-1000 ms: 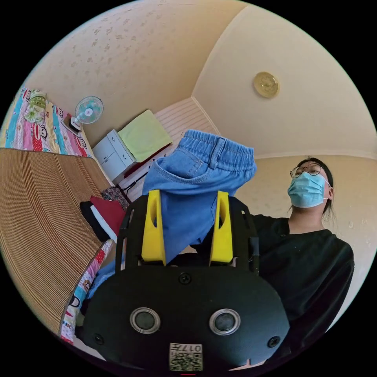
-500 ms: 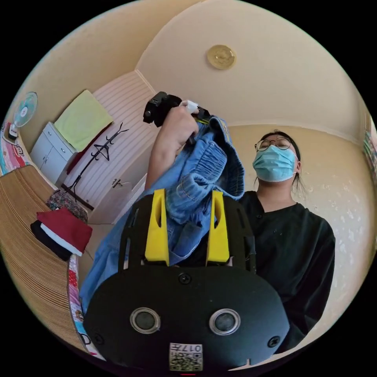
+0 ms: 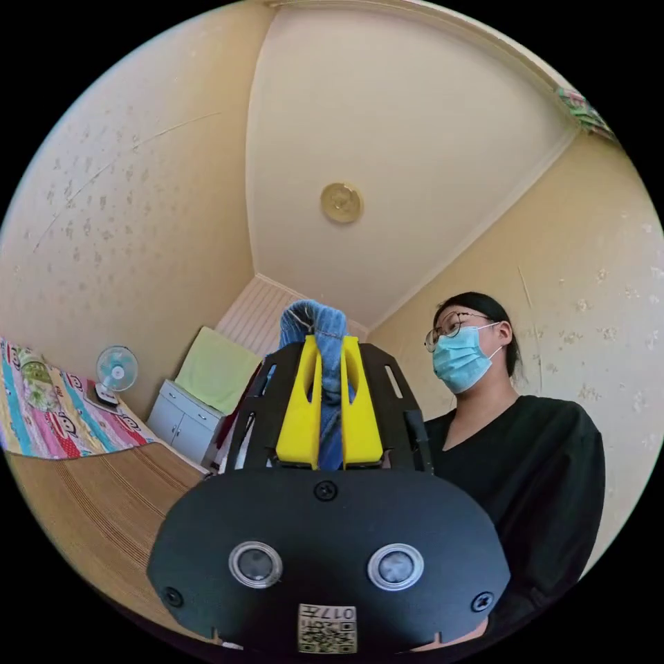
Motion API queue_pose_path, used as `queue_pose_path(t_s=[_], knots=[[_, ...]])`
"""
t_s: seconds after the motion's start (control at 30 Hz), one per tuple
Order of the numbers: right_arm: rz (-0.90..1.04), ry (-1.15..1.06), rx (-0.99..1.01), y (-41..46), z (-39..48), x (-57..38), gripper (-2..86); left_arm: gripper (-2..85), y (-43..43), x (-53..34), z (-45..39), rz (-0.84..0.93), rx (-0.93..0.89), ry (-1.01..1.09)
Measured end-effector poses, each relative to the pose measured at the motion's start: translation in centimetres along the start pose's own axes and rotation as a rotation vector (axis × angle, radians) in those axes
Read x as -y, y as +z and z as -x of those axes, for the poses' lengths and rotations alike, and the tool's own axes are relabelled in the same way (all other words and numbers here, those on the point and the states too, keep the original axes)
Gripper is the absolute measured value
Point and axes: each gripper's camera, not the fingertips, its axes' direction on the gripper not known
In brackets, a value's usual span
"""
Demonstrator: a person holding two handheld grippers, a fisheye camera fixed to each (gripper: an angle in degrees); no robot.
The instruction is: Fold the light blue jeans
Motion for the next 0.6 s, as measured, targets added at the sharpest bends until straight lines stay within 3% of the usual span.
queue_pose_path(t_s=[0.07, 0.17, 0.4, 0.47, 0.53, 0.6], knots=[[0.112, 0.026, 0.003, 3.6, -0.7, -0.3, 1.3, 4.3, 0.9, 1.3, -2.0, 0.036, 0.136, 0.029], [0.225, 0.069, -0.014, 8.8, -1.8, -0.9, 0.8, 4.3, 2.9, 1.9, -3.8, 0.073, 0.183, 0.084], [0.087, 0.245, 0.032, 12.9, -5.5, -3.3, 0.7, 4.1, 6.4, 2.8, -7.2, 0.175, 0.103, 0.183], [0.135, 0.359, -0.021, 14.3, -7.2, -3.9, 0.8, 4.1, 6.7, 2.8, -7.6, 0.18, 0.009, 0.192], [0.304, 0.53, -0.081, 17.1, -9.5, -4.9, 1.0, 4.1, 7.2, 2.7, -7.8, 0.191, -0.122, 0.202], [0.641, 0.724, -0.081, 22.5, -12.9, -7.3, 1.0, 4.1, 7.6, 2.4, -7.8, 0.189, -0.289, 0.207]])
